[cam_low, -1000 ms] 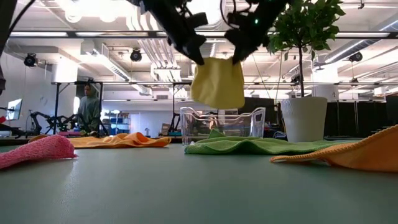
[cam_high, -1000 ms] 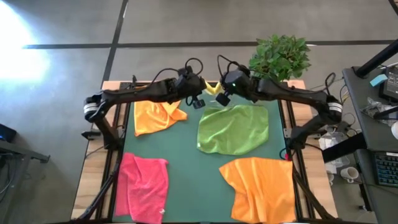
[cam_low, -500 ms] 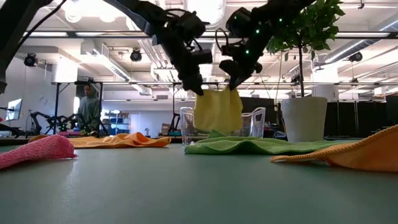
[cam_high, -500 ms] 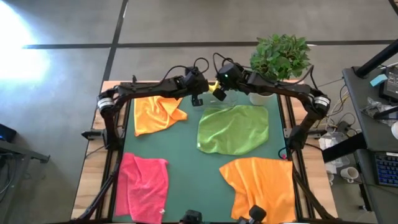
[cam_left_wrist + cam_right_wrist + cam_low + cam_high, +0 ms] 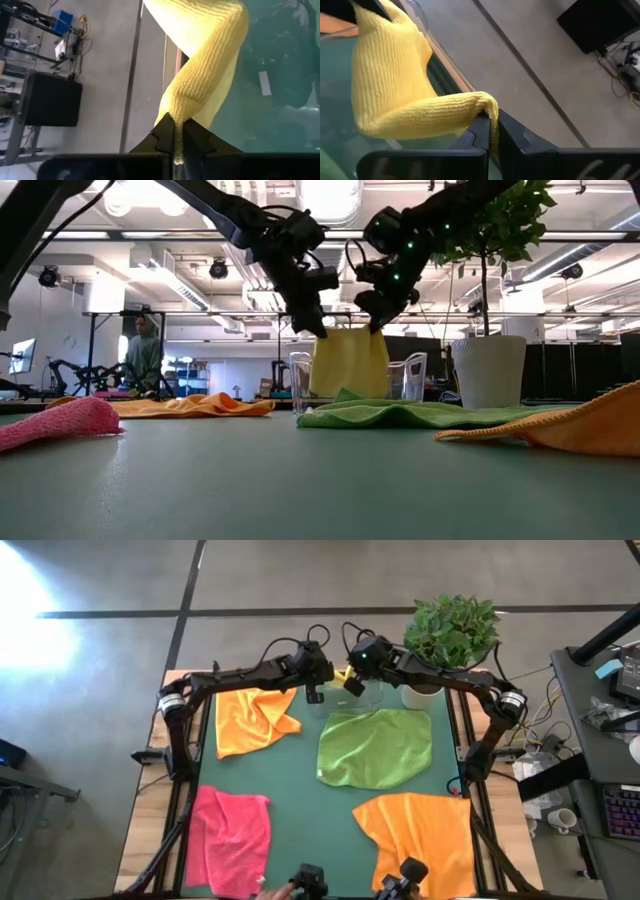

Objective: Fold microfiber towels
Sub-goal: Put the folded yellow towel into the transparent bin

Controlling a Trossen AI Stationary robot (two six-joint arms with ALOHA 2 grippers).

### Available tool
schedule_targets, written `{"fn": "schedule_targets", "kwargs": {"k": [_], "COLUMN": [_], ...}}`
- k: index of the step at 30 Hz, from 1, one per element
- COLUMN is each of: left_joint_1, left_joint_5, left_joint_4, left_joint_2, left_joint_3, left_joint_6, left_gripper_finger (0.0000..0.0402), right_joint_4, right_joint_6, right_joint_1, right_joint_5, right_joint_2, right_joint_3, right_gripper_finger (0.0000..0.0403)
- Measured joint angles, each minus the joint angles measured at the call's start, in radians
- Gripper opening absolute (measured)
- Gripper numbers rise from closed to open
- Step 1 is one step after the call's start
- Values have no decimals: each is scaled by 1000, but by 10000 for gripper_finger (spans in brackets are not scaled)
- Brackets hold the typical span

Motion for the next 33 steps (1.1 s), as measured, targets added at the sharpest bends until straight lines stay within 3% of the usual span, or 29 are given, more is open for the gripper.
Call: {"fn": "schedule_targets", "kwargs": {"k": [6, 17, 23, 33], "left_joint_1": [42, 83, 68, 64], "left_joint_5": [59, 124, 181, 160], "left_joint_4": [41, -12, -82, -60], "left_joint_2": [2, 2, 9, 15], "left_joint_3": [-4, -5, -35, -48], "left_joint_6": [0, -2, -53, 12], "left_gripper_finger": [1, 1, 1, 2], "right_joint_4": [2, 15, 9, -16], "right_joint_6": [-68, -175, -256, -330], "right_joint_1": [-4, -8, -16, -56], "right_joint_5": [51, 51, -87, -64], "right_joint_2": [0, 0, -1, 11], "right_joint_3": [0, 0, -5, -28], "right_gripper_finger": [8, 8, 8, 8]}}
